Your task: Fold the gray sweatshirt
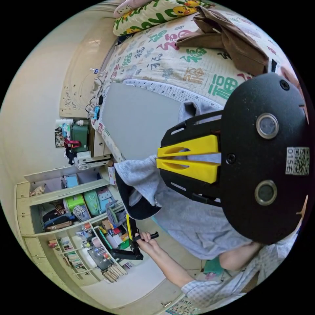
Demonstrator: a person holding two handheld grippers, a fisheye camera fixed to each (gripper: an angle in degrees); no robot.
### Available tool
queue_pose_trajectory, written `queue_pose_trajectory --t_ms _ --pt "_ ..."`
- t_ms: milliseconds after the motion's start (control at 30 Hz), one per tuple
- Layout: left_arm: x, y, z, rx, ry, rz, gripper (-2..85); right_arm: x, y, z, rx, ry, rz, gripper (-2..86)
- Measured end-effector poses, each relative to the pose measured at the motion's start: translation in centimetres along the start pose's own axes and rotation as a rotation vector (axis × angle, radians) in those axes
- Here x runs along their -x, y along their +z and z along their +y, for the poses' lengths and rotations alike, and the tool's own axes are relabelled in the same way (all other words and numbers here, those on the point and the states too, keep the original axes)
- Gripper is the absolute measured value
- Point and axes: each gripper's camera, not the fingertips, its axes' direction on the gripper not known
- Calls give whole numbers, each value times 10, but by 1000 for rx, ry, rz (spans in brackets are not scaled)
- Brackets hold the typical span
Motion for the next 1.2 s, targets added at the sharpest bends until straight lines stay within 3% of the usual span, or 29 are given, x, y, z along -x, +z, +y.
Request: queue_pose_trajectory --t_ms 133,233,367,467,633,833,1033,1200 --pt "-48 -114 87 -71 55 178 13 76 -104 100 16 -98 -67 -8" --pt "-80 -152 164 -50 48 301 17 123 -128 181 102 -116 -60 -7" --pt "-116 -128 233 211 -2 150 34 140 -101 257 308 -10 66 -2" --pt "-146 -152 255 143 20 115 68 145 -134 285 265 67 122 23" --pt "-207 -188 269 82 122 66 112 172 -178 304 161 77 16 113" --pt "-270 -120 276 404 340 -83 138 189 -130 277 236 47 75 152" --pt "-317 -77 280 477 553 -220 132 160 -151 240 224 64 199 82" --pt "-316 -80 273 392 500 -200 105 112 -233 207 93 139 156 43"
